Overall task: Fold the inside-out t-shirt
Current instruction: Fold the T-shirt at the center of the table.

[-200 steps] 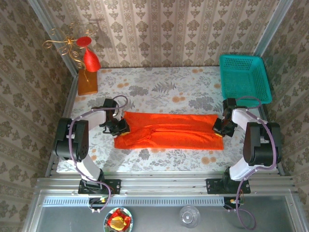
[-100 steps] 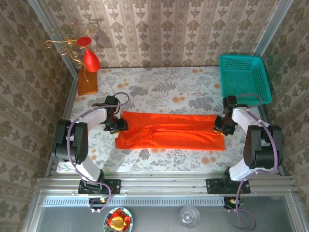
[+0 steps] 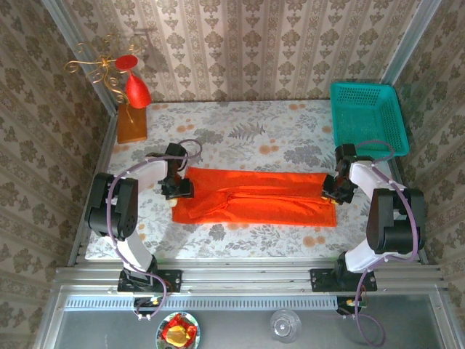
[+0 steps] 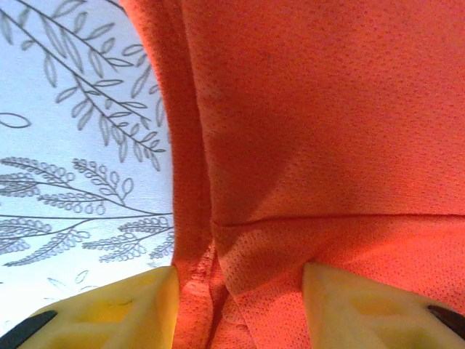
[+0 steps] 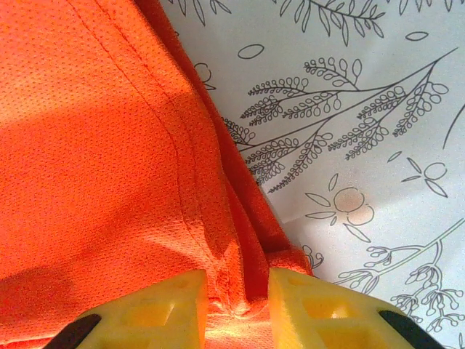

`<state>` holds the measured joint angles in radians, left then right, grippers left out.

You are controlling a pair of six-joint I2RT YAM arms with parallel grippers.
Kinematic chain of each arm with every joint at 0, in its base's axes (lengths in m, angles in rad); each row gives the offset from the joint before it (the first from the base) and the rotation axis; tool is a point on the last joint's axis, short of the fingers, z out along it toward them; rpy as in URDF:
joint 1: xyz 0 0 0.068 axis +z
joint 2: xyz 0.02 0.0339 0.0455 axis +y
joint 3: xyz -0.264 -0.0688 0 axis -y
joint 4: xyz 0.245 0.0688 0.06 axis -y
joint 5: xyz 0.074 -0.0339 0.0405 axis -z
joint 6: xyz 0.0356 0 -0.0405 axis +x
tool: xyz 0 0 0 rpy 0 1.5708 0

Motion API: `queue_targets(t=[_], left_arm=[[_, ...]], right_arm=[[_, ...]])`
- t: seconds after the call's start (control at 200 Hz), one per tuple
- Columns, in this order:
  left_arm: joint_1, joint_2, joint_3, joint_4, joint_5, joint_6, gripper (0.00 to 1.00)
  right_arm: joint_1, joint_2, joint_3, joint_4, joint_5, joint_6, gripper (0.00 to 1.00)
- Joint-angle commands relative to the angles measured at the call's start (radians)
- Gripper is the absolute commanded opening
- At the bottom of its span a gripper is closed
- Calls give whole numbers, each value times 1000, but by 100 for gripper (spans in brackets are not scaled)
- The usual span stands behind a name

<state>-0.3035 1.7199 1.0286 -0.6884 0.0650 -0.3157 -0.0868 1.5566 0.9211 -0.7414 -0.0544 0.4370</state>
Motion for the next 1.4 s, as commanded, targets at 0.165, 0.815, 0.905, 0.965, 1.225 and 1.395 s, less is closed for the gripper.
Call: queue_targets(t=[0.165,0.815,0.905,0.965,1.225,1.395], left_arm=[[0,-17,44,-43,-51,34,44],[-4,102,5,-2,45,40,29],[-9,111,6,-12,24,41,25],[-11,113,7,-15,21,41,21],[48,30,25,-65,-30,45,0],[155,-58,68,-156,-80,56,0]], right_arm=[[7,-18,12,-34,19,-19,29],[7,-20,16,-44,23,-22,29],[7,-21,16,-46,25,-22,29],[7,-21,16,-46,26,-22,29],[10,-45,21,-58,28,-20,32],[10,-62,34,-82,20,-30,36]])
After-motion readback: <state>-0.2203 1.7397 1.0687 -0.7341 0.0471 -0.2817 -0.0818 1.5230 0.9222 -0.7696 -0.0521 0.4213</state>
